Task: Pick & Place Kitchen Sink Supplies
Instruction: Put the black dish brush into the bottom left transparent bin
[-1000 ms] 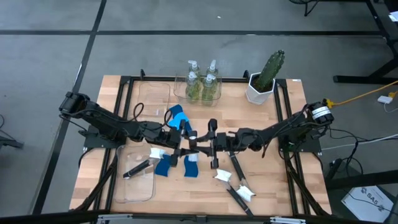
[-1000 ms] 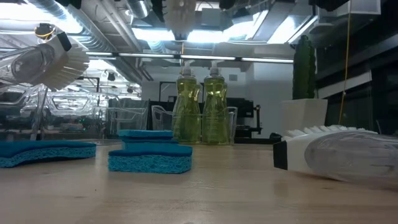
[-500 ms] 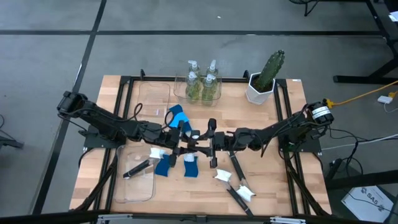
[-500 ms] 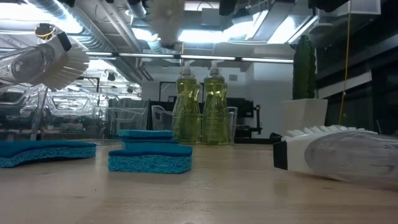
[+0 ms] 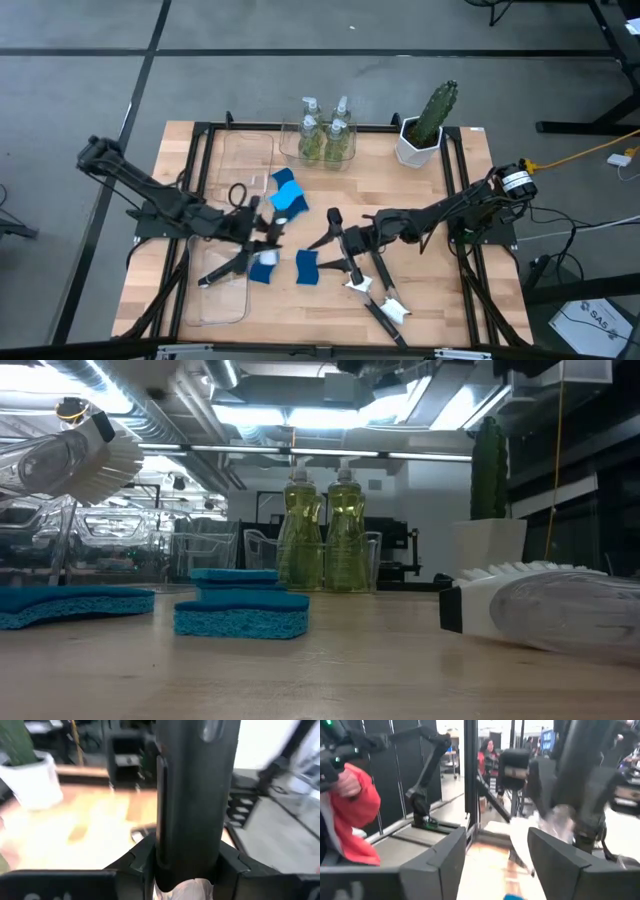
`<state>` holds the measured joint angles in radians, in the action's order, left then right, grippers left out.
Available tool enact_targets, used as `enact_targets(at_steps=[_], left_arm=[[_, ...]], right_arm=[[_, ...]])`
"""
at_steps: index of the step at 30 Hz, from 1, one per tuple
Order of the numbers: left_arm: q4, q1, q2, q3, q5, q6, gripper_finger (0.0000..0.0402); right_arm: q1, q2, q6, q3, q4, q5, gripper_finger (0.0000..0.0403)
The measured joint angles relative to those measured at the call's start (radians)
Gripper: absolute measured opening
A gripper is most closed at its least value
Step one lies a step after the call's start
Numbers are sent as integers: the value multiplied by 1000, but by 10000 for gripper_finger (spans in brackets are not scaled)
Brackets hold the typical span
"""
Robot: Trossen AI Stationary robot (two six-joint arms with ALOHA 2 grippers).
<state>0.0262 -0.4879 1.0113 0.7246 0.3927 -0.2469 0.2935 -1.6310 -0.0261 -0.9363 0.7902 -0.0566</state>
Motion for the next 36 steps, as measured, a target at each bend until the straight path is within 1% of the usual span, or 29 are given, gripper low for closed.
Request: enact_targets(at_steps=[3,6,8,11,13,16,22,25,29,33,36], left_arm=[[-155,-53,-65,0,-48,-115,121],[-307,-117,-121,0,-46,-233,121],[-399,-164,-147,0,2,-318,121],[-524,-235,-169,0,117,-459,121],[-602,-279,-178,0,166,-557,121],[-705,-341,-180,0,181,-686,121],[-886,-434,-170,0,174,-899,121],[-965,-465,-151,0,167,-994,121],[-1023,-495,-107,0,173,-1071,121],[-1032,-513,-49,0,215,-1112,121],[-1032,-520,0,0,214,-1137,121]], right_arm=[[0,0,0,0,-23,0,229],[0,0,0,0,-34,2,238],[0,0,0,0,-38,2,239],[0,0,5,0,-42,2,239],[0,0,22,0,-55,2,239],[0,0,42,0,-69,2,239],[0,0,45,0,-79,3,239],[-2,0,45,0,-79,3,239],[-2,0,45,0,-79,23,239],[-2,0,44,0,-79,30,239],[-2,0,44,0,-79,30,239]])
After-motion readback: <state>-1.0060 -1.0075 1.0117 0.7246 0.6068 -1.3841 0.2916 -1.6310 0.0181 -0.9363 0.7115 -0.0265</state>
